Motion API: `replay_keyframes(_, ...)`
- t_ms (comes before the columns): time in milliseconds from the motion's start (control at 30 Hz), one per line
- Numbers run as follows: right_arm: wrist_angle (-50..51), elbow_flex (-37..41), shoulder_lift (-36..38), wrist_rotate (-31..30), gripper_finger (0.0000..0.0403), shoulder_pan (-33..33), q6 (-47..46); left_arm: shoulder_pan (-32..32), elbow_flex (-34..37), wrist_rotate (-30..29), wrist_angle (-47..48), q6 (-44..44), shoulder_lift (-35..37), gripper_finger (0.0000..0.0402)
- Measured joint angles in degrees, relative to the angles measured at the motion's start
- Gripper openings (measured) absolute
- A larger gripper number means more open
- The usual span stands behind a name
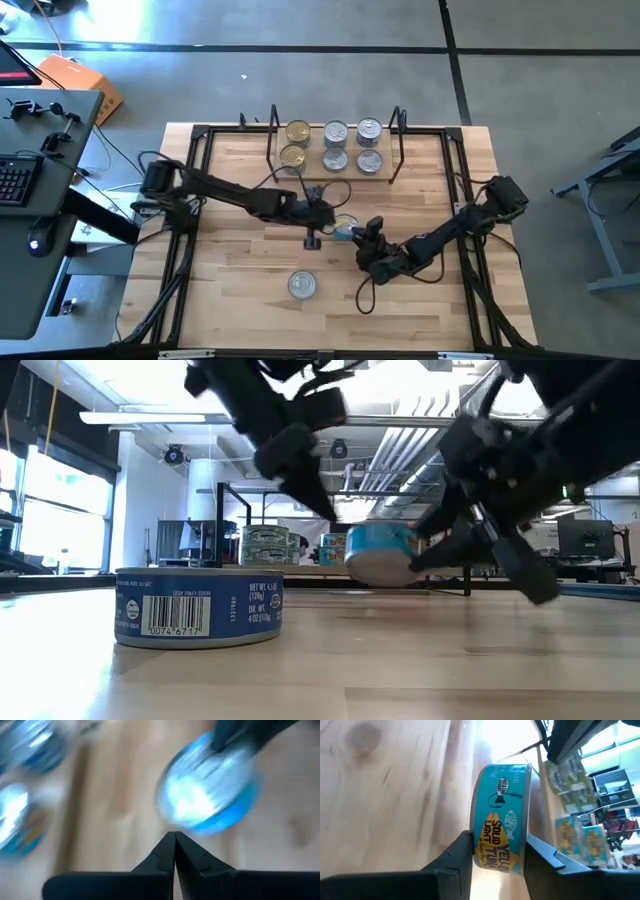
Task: Stack canned seafood by type on shelf
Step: Stack the light blue tuna can on top of the light blue tuna can on the shelf
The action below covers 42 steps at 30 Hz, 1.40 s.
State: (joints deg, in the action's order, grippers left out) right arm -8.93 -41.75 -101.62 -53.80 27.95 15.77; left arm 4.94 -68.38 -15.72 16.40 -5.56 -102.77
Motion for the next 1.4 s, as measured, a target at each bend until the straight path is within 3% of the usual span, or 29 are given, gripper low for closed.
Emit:
replay_keyframes(233,14.4,-7.1,4.9,-0.6,0.0112,-4.5,2.6,2.8,0.8,-17.6,19.5,13.9,6.8,0.0001)
replay_keyframes(433,17.3,-11.2,6.8,0.9,0.0112,-14.9,15.1,8.3,7.8,-25.0,20.3,23.7,11.0,0.0001)
replay_keyframes(667,17.2,-17.7,3.3,5.5,0.0112,-27.1,23.5,15.6,16.9,-35.9,22.6,36.2,14.1,0.0001)
replay_keyframes(833,16.8,-20.5,-0.7,9.3,0.0116,-33.0,25.2,18.5,20.4,-36.5,25.1,43.8,15.9,0.0001)
replay_keyframes(967,16.1,-21.5,-2.8,8.6,0.0142,-35.0,25.5,19.7,20.9,-36.8,27.5,47.4,16.3,0.0001)
replay_keyframes(1400,14.6,-22.5,-3.0,9.7,0.0226,-33.7,25.7,20.0,20.9,-37.6,27.3,47.4,16.3,0.0001)
